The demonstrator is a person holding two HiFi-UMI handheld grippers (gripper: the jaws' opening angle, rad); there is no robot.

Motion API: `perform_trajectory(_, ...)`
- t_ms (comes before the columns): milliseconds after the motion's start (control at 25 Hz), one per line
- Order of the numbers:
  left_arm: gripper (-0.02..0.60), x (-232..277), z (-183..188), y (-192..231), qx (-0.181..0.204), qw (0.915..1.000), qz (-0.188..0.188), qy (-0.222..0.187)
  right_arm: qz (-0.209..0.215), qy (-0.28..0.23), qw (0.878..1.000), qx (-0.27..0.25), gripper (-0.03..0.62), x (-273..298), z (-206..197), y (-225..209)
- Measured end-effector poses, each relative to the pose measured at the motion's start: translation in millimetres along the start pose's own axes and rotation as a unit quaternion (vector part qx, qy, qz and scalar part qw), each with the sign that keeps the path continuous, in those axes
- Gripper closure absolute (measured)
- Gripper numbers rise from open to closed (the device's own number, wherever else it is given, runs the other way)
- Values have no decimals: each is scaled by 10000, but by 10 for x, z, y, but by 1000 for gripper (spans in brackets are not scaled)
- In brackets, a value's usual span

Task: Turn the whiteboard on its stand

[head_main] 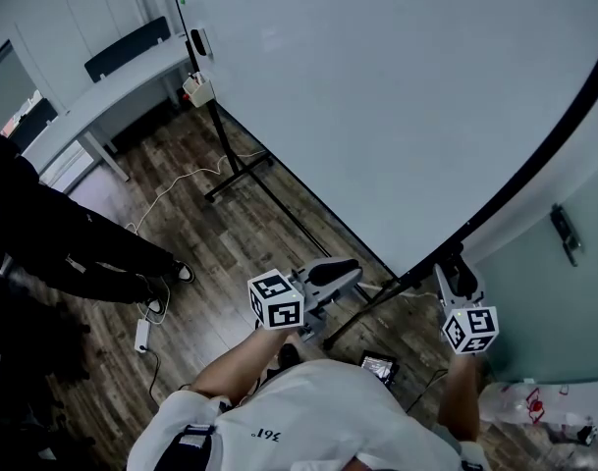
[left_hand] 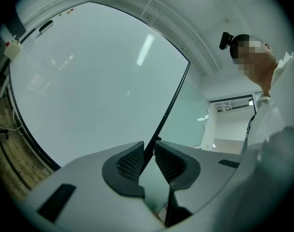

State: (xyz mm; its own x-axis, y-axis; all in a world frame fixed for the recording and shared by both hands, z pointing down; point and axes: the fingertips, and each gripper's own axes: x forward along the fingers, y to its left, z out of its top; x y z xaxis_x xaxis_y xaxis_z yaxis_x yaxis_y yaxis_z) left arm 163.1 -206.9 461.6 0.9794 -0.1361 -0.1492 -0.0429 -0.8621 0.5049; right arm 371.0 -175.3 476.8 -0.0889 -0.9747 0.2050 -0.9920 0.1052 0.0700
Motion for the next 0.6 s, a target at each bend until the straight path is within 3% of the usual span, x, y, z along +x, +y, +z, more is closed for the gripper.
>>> perform_trajectory(320, 508, -109, 49, -9, 32, 10000, -54, -41, -345, -80, 9992, 206, 379, -135, 1, 38)
perform_trajectory(600, 508, -320, 134, 31, 58, 9999, -89, -67, -901, -286, 9949, 363, 467, -337, 72, 116)
